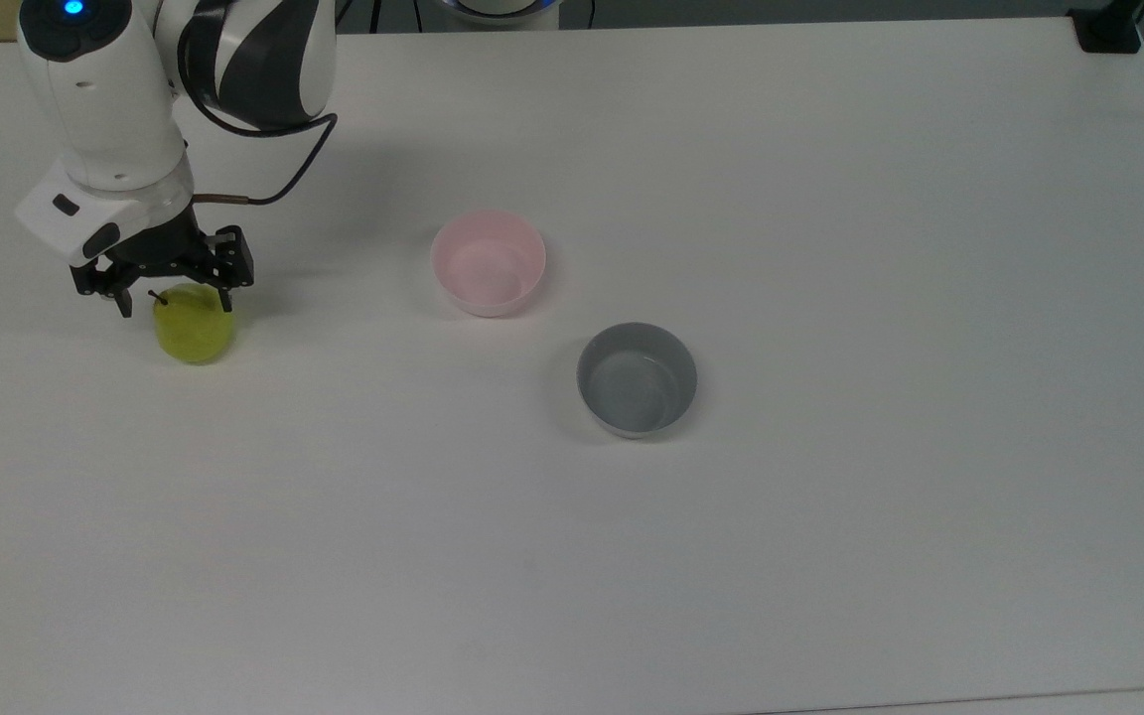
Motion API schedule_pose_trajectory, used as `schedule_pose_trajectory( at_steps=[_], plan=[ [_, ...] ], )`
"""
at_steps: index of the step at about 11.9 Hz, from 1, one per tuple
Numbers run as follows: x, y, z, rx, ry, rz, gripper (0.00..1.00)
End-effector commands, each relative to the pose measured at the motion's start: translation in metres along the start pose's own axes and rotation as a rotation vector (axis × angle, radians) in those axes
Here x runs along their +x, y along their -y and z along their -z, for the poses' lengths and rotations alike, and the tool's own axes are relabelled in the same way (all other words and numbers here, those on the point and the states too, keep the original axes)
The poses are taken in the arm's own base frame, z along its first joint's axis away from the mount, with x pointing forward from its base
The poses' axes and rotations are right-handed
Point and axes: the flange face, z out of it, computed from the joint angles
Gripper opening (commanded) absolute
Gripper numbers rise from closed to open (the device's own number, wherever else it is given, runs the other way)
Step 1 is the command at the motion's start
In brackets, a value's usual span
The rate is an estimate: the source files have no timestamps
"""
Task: Place the pear in the bowl
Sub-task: 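Close the gripper around the green pear and lift it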
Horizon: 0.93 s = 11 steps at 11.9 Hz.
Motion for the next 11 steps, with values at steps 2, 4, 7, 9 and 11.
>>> schedule_pose_trajectory(
  at_steps=[2, 4, 7, 9, 11],
  plan=[
    [0.001, 0.004, -0.012, -0.013, -0.018, 0.01, 0.28],
    [0.001, 0.005, -0.012, -0.012, -0.017, 0.011, 0.03],
    [0.0, 0.003, 0.008, -0.013, -0.022, 0.007, 0.0],
    [-0.005, 0.004, 0.034, 0.009, 0.015, 0.014, 0.0],
    [-0.009, 0.006, 0.059, 0.02, 0.026, 0.011, 0.0]
  ],
)
